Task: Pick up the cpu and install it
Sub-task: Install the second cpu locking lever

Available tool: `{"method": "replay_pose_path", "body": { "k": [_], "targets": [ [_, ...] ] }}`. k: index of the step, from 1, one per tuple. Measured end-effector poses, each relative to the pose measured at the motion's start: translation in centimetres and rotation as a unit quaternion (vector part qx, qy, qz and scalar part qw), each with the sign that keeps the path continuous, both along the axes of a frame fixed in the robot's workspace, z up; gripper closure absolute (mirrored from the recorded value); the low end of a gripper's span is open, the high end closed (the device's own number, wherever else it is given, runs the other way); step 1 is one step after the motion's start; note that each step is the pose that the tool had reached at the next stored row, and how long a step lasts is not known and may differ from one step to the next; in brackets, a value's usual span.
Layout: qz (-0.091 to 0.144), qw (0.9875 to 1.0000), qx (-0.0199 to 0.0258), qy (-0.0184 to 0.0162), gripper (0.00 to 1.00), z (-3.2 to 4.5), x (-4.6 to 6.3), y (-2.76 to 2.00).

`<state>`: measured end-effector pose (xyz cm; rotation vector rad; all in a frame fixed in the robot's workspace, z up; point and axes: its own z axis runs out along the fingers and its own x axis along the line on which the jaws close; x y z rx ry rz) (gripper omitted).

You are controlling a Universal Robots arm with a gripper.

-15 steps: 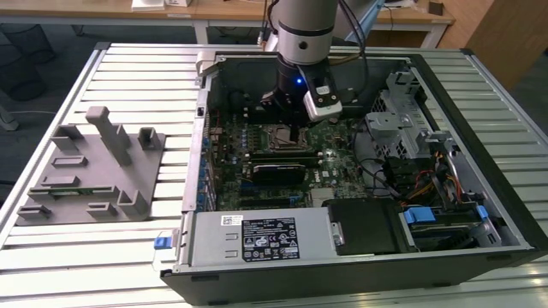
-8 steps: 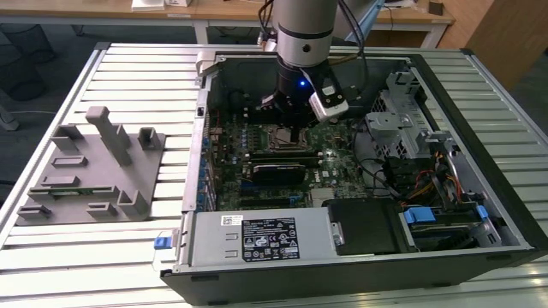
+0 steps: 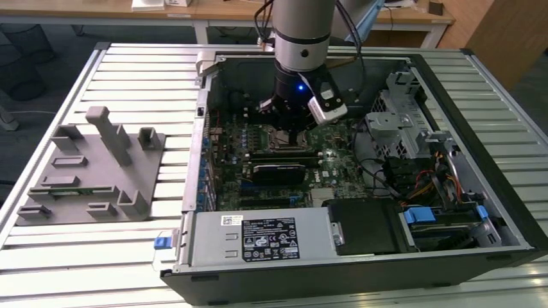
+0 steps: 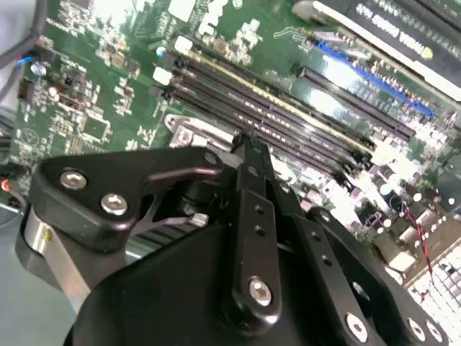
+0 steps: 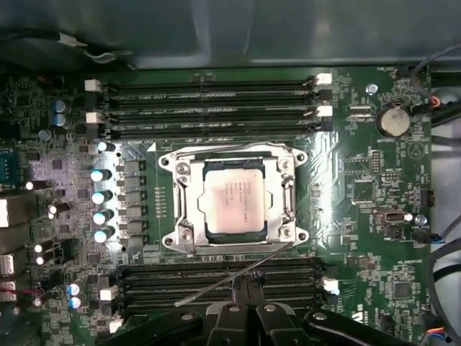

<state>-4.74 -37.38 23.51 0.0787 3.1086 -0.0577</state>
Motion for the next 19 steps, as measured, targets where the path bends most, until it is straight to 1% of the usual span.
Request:
{"method": "replay_pose_path", "body": {
  "k": [7,11,17,18,19],
  "targets": [
    [0.0,1.0,0.0024,0.0,0.89,-0.38,-1.5,-0.09],
    [0.0,1.0,0.0024,0.0001,0.89,-0.71,-2.2,-0.23],
    [0.0,1.0,0.0025,0.0001,0.89,-0.79,-2.3,-0.3],
    [0.0,1.0,0.0031,0.0001,0.89,-0.79,-2.3,-0.38],
    [0.0,1.0,0.0047,0.0001,0.89,-0.82,-2.3,-0.52]
  ]
}}
